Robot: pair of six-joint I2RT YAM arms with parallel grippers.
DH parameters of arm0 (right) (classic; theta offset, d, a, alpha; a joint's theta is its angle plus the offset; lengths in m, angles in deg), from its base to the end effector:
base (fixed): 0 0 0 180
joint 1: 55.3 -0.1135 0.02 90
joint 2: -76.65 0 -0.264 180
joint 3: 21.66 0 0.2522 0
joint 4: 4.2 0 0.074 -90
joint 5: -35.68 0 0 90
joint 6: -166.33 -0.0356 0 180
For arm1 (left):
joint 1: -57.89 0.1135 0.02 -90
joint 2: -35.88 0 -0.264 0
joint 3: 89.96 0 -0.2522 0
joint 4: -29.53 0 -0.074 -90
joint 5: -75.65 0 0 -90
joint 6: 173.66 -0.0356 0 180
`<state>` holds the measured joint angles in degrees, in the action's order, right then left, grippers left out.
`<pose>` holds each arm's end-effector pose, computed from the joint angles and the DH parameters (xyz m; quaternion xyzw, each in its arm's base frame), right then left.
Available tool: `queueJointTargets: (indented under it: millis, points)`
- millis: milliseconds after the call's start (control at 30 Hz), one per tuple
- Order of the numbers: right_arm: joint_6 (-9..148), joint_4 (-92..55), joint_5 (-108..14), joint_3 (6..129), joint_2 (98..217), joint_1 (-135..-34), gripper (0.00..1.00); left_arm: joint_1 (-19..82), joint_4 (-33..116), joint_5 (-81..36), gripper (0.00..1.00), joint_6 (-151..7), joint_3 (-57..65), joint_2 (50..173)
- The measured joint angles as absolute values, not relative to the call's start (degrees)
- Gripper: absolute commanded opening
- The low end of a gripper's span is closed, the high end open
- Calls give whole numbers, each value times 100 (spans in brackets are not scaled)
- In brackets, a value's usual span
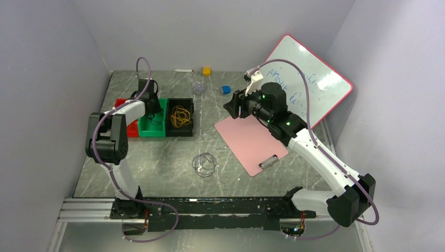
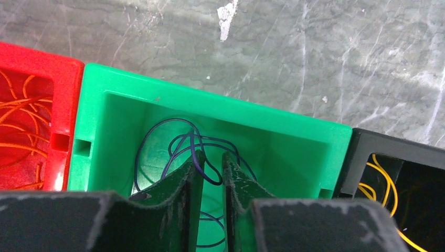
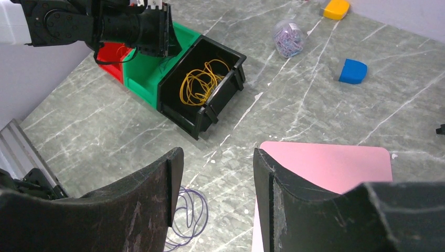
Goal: Untangle the cables
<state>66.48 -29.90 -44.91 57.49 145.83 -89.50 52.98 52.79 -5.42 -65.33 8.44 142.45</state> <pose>0.2280 0.1620 0.3743 -0.2160 0.7662 0.2862 0.5332 0.3957 -0.0284 0.1787 -0.1364 0.9218 -0.0003 0.3628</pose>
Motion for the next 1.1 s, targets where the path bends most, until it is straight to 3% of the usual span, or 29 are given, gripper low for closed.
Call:
queueJointTargets:
  millis: [300, 400, 733, 1100]
  points:
    - [6648, -3004, -4493, 5692, 14581, -8950, 55, 5298, 5388, -584, 53, -6393, 1019, 13956]
    - [6650, -3045, -4499, 5661, 14581, -8950, 55, 5272, 5546, -558, 58, -6369, 1078, 13541]
    - [6451, -3043, -4322, 5209, 14594, -8950, 55, 4629, 5793, -492, 59, -6369, 1675, 11617]
    - [5745, -2595, -3737, 4092, 15073, -9175, 55, 2371, 5965, -973, 58, -5558, 2637, 10640]
